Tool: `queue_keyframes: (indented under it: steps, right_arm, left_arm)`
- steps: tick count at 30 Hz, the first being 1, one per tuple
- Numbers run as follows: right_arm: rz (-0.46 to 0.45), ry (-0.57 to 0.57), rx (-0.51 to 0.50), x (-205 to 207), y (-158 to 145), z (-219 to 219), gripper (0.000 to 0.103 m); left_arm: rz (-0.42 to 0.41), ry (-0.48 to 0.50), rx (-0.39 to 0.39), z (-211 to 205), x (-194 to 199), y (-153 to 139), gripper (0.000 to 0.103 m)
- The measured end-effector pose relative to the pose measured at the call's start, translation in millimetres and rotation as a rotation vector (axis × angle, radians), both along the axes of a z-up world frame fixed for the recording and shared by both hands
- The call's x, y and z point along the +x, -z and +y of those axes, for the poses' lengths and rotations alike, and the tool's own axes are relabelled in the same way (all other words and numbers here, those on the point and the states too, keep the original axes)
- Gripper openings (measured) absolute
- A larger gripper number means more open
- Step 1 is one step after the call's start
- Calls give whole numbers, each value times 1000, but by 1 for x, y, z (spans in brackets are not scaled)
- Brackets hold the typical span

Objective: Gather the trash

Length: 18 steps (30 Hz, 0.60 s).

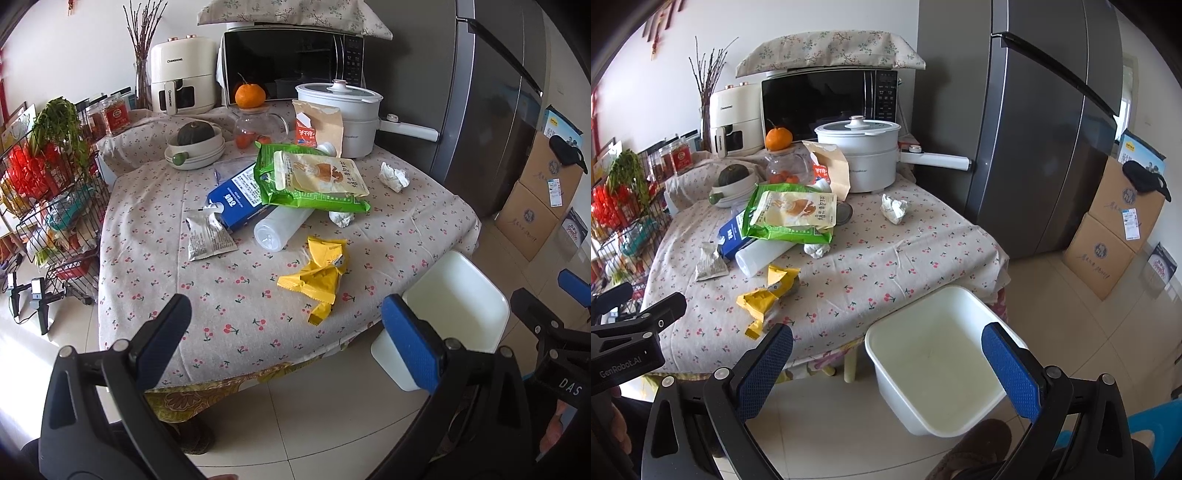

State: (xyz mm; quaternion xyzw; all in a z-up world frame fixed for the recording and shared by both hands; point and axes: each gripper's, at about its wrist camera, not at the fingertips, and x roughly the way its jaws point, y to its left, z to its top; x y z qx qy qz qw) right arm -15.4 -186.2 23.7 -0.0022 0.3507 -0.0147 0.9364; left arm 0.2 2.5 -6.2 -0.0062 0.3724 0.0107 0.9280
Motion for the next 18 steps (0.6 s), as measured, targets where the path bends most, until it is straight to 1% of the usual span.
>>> queue_keyframes:
  steps: [18]
  right_arm:
    - [1,0,-1,0,0,0,103]
  left_arm:
    - [1,1,2,0,0,-1,102]
